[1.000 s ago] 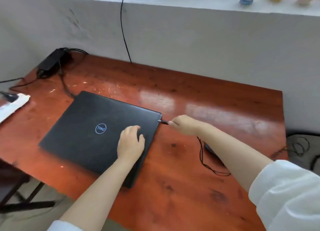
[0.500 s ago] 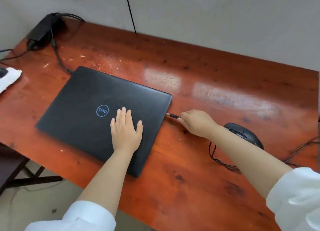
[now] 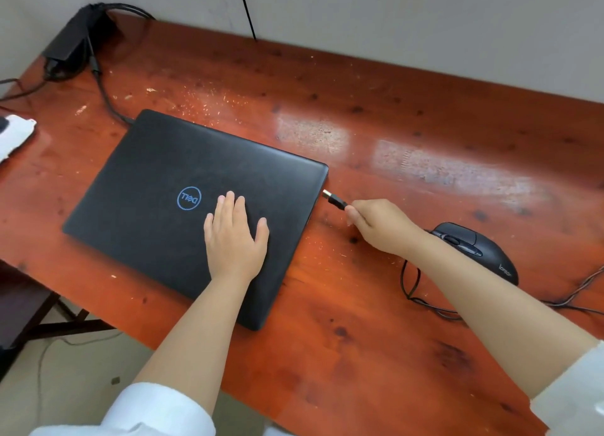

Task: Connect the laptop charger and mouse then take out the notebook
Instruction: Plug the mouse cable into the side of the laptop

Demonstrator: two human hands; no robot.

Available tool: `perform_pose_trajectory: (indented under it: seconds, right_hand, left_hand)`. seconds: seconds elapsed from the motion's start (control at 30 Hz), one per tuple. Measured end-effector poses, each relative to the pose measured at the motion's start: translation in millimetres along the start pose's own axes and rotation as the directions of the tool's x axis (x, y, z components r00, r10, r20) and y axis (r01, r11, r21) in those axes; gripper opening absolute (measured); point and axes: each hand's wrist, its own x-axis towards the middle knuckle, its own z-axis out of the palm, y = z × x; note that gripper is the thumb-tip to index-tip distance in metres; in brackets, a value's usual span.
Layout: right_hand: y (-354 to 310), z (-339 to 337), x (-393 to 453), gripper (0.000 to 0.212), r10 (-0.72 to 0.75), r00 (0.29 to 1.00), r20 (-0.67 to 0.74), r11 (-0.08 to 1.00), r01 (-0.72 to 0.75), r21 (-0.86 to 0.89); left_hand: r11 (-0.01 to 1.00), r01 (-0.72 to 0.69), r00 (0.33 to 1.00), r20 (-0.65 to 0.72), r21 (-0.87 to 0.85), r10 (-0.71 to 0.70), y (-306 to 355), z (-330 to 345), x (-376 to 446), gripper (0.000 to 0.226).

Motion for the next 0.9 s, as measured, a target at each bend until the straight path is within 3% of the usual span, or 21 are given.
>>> perform_pose_trajectory:
  seconds: [0.03,0.1,0.17,0.23,0.57,0.9]
  right_hand:
    - [1,-2,0,0.039,0.070,0.994,0.082,0.977,-0.085,0.198]
    - [1,-5,2,0.043,0.136,0.941,0.308,0.804,-0.287,0.521]
    - [2,-6,6,0.045,0.129,0.883,0.452,0.643,-0.421,0.640]
    - [1,-7,12,0.045,0.128,0.862,0.491,0.616,-0.457,0.641]
    - [-5,-14,30,0.044,0.173,0.840,0.515,0.688,-0.477,0.547]
    - [5,-16,29,0.043,0.126,0.839,0.529,0.661,-0.469,0.586]
  left_hand:
    - [1.000,0.001,1.000,0.001,-0.001,-0.001,0,0,0,0.051]
    - [1.000,0.002,1.000,-0.002,-0.003,-0.002,-1,0,0,0.051]
    - [1.000,0.004,1.000,-0.002,-0.003,-0.004,-1,1,0,0.051]
    - [1.000,0.007,1.000,-0.002,-0.004,-0.007,-1,1,0,0.051]
    - [1.000,0.004,1.000,-0.002,-0.006,-0.005,0,0,0,0.051]
    - [1.000,0.006,1.000,-0.005,-0.018,-0.006,0,0,0,0.051]
